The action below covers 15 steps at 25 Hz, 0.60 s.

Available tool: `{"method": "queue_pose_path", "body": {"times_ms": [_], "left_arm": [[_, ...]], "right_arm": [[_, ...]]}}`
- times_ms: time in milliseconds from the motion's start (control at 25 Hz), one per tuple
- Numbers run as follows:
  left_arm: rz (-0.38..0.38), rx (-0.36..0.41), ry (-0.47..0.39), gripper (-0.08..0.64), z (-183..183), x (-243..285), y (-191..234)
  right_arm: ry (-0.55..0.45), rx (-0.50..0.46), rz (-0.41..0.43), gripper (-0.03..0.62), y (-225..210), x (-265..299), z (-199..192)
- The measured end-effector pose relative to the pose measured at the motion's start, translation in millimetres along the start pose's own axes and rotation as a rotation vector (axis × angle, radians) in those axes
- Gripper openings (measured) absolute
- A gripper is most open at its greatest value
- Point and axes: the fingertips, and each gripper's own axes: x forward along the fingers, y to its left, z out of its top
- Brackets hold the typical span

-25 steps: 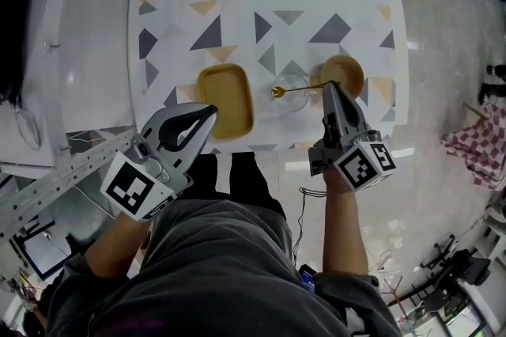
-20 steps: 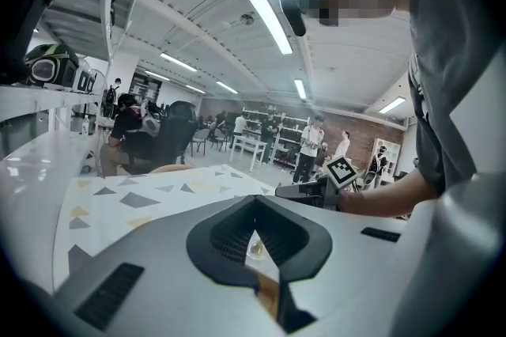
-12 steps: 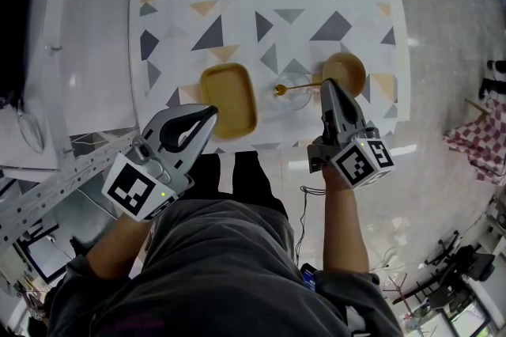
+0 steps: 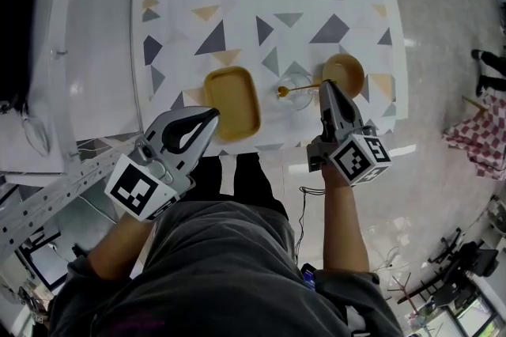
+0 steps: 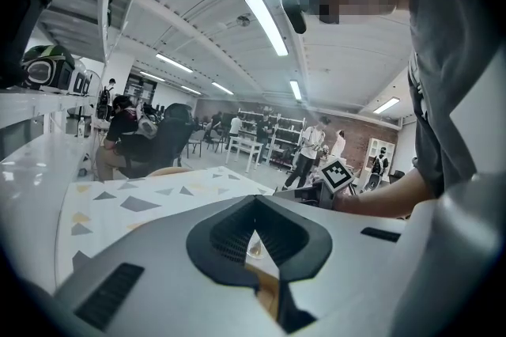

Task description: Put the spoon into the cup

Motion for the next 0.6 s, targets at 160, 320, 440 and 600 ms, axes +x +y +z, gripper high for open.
{"method": "queue_pose_path", "body": {"times_ms": [160, 320, 440, 600], "left_arm": [[-0.009, 0.005, -0.007, 0.015, 4.5, -5.0, 1.1], [-0.022, 0.014, -0.03, 0.015, 11.0, -9.1, 2.3], [-0.037, 0.018, -0.031, 0.015, 14.7, -11.6, 2.0], [-0.056, 0.032, -0.047, 0.015, 23.3, -15.6, 1.4]], "right_arm": [[0.006, 0.016, -0.013, 0.025, 1.8, -0.1, -4.4], [-0.008, 0.018, -0.027, 0.059, 5.4, -2.1, -1.5], [-0.023, 0.021, -0.039, 0.094, 8.0, -6.5, 4.0], [-0.053, 0.019, -0.062, 0.106, 10.8, -19.0, 12.9]]}}
